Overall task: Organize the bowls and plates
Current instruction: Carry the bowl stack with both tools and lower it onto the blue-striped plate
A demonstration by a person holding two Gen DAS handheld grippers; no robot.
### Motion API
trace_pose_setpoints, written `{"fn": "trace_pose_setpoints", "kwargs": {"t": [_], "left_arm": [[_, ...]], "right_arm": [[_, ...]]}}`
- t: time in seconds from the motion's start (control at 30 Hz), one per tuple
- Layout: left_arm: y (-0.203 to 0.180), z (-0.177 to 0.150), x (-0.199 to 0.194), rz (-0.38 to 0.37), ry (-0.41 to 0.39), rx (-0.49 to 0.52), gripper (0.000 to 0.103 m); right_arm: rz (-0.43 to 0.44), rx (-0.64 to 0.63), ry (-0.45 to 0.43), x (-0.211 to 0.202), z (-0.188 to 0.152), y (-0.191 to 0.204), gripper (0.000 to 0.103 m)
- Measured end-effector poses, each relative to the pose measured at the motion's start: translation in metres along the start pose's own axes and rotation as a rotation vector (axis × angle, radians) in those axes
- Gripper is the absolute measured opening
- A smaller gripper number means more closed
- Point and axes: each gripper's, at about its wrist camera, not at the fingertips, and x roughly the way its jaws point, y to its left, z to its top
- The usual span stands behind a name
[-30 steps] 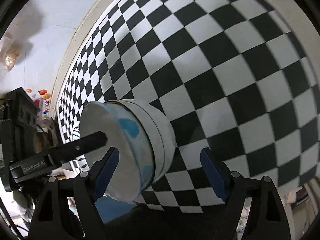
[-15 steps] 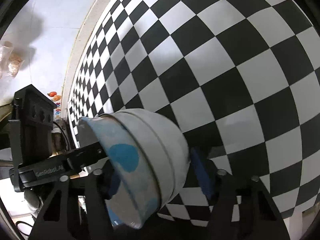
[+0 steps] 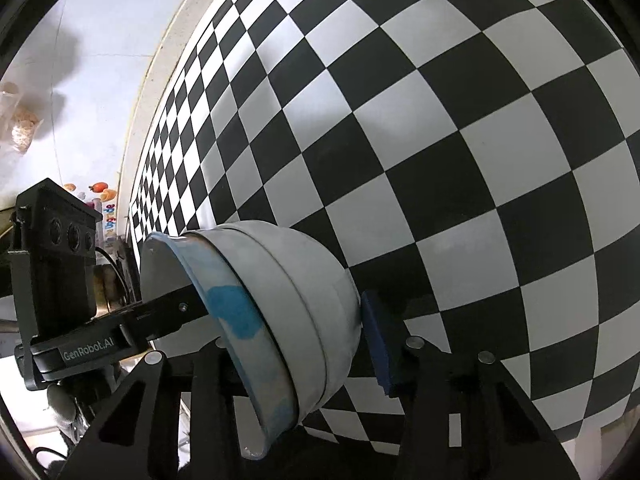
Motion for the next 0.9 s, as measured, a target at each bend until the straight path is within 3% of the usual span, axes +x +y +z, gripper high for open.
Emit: {"fn": "trace_pose_setpoints", "kwargs": {"t": [0.37,0.9], "left_arm": [[0.001,-0.006,-0.021,0.041,-0.029,0.022,0.040],[0.001,-0.010,-0.034,0.022,-0.038,0.023,0.040]], "right_arm": [[-0.001,0.001,0.059,0.010,-0.009,0.018,0.039],[0.007,0.049,0.084,0.010,-0.008,0.028,0.037]]}}
